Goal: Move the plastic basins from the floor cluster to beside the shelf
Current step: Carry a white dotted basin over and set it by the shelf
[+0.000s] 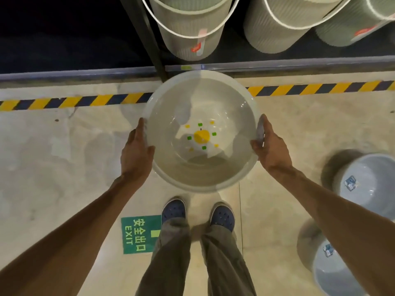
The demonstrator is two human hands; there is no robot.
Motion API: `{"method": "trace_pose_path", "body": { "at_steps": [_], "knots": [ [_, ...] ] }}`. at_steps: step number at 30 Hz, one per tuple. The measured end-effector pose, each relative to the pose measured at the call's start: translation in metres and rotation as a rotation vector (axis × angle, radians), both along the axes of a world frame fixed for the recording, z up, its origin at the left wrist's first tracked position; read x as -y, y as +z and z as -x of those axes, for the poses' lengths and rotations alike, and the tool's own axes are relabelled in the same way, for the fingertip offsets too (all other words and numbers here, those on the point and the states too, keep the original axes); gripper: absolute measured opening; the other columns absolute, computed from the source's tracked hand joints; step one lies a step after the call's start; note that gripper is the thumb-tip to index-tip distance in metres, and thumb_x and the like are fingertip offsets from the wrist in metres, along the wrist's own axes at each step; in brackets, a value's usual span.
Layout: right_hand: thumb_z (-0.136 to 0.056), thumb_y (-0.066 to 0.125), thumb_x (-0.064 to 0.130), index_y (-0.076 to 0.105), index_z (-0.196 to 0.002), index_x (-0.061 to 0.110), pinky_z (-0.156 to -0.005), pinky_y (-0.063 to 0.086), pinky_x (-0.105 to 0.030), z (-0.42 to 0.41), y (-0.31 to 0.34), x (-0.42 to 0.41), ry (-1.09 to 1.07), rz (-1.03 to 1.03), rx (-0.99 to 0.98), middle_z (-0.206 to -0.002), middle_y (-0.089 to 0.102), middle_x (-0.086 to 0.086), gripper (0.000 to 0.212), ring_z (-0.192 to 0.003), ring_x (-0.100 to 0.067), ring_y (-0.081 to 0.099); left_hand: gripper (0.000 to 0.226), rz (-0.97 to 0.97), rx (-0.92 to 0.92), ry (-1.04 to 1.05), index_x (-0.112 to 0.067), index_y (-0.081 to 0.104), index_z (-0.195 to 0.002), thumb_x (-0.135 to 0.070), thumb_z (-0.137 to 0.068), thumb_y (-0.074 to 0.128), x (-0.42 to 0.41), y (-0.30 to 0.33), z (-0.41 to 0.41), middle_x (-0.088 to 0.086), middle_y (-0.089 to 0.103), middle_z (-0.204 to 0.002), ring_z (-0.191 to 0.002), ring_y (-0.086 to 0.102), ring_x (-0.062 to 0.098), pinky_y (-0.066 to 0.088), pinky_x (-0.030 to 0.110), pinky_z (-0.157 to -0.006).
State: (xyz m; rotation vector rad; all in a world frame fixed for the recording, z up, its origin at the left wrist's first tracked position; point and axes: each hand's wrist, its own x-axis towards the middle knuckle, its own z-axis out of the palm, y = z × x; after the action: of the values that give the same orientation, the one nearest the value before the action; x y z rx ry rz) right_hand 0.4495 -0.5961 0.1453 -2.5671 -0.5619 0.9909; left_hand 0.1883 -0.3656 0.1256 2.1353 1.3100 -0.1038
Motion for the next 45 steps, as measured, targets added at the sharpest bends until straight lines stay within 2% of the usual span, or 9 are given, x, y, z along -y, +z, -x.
{"method": "trace_pose_path", "body": {
  "at_steps": [4, 11, 22, 26, 30, 33, 36, 40, 45],
  "knots": [
    [-0.105, 0.059, 0.026, 0.017, -0.168, 0.018, -0.086, 0.052, -0.049, -0.002, -0.036, 0.003, 0.039, 0.043, 0.050, -0.133, 0.067, -0.020, 0.076, -0.114, -0.047, 0.065, 0.083, 0.005, -0.049, -0.030, -0.029, 0.022, -0.158, -0.004, -0.090, 0.063, -0.004, -0.032, -0.009, 0.009, 0.053, -0.146, -0.120, 0.061, 0.036, 0.058, 0.058, -0.091],
    [-0.109, 0.054, 0.025, 0.014, -0.169, 0.021, -0.091, 0.056, -0.048, 0.007, -0.072, 0.008, 0.006, 0.107, 0.012, -0.137, 0.066, -0.018, 0.072, -0.115, -0.043, 0.067, 0.081, 0.012, -0.100, -0.063, -0.019, 0.022, -0.161, -0.001, -0.092, 0.059, 0.007, -0.064, -0.011, 0.007, 0.047, -0.155, -0.129, 0.058, 0.034, 0.054, 0.057, -0.100],
    [-0.107, 0.059, 0.022, 0.011, -0.169, 0.027, -0.092, 0.059, -0.056, 0.018, -0.110, 0.014, -0.085, 0.041, 0.040, -0.137, 0.066, -0.015, 0.079, -0.111, -0.038, 0.070, 0.086, -0.039, -0.085, -0.055, -0.020, 0.018, -0.163, 0.000, -0.094, 0.065, 0.013, -0.103, -0.011, 0.006, 0.046, -0.156, -0.123, 0.063, 0.035, 0.056, 0.051, -0.095],
    [-0.106, 0.061, 0.024, 0.009, -0.169, 0.029, -0.091, 0.061, -0.057, 0.015, -0.110, 0.015, -0.074, 0.032, 0.044, -0.138, 0.066, -0.013, 0.082, -0.111, -0.037, 0.071, 0.090, -0.038, -0.096, -0.072, -0.020, 0.016, -0.163, -0.002, -0.093, 0.070, 0.012, -0.106, -0.010, 0.008, 0.042, -0.159, -0.126, 0.061, 0.038, 0.056, 0.055, -0.097],
    [-0.103, 0.063, 0.035, 0.005, -0.169, 0.026, -0.090, 0.060, -0.057, 0.011, -0.095, 0.013, 0.076, 0.135, 0.056, -0.156, 0.053, -0.012, 0.088, -0.116, -0.041, 0.069, 0.090, -0.015, -0.181, -0.190, -0.019, 0.010, -0.164, -0.009, -0.096, 0.068, 0.007, -0.089, -0.009, 0.013, 0.028, -0.167, -0.141, 0.046, 0.041, 0.049, 0.060, -0.105],
    [-0.100, 0.068, 0.033, 0.007, -0.169, 0.028, -0.092, 0.057, -0.058, 0.009, -0.078, 0.012, 0.172, 0.187, 0.077, -0.167, 0.035, -0.010, 0.092, -0.129, -0.042, 0.060, 0.088, -0.066, -0.222, -0.316, -0.017, 0.013, -0.164, -0.015, -0.097, 0.068, 0.007, -0.063, -0.015, 0.011, 0.020, -0.170, -0.152, 0.030, 0.035, 0.044, 0.056, -0.110],
    [-0.099, 0.069, 0.035, 0.012, -0.168, 0.023, -0.107, 0.048, -0.055, 0.006, -0.054, 0.013, 0.272, 0.205, 0.090, -0.168, 0.030, -0.013, 0.090, -0.145, -0.039, 0.044, 0.081, -0.096, -0.211, -0.464, -0.015, 0.021, -0.163, -0.024, -0.097, 0.068, 0.014, -0.033, -0.027, 0.013, 0.025, -0.168, -0.153, 0.029, 0.035, 0.040, 0.052, -0.116],
    [-0.101, 0.062, 0.049, 0.012, -0.168, 0.023, -0.125, 0.027, -0.052, 0.005, -0.008, 0.015, 0.432, 0.247, 0.120, -0.172, 0.023, -0.012, 0.088, -0.158, -0.033, 0.024, 0.071, -0.115, -0.168, -0.564, -0.015, 0.029, -0.161, -0.037, -0.101, 0.060, 0.035, 0.011, -0.055, 0.014, 0.031, -0.165, -0.152, 0.031, 0.034, 0.036, 0.050, -0.119],
    [-0.100, 0.054, 0.063, 0.004, -0.169, 0.028, -0.128, 0.015, -0.054, 0.008, 0.051, 0.029, 0.541, 0.279, 0.159, -0.175, 0.012, -0.009, 0.092, -0.162, -0.029, 0.012, 0.068, -0.133, -0.090, -0.636, -0.015, 0.036, -0.159, -0.042, -0.101, 0.059, 0.065, 0.070, -0.082, 0.013, 0.036, -0.163, -0.151, 0.034, 0.032, 0.034, 0.050, -0.121]
  ]
}}
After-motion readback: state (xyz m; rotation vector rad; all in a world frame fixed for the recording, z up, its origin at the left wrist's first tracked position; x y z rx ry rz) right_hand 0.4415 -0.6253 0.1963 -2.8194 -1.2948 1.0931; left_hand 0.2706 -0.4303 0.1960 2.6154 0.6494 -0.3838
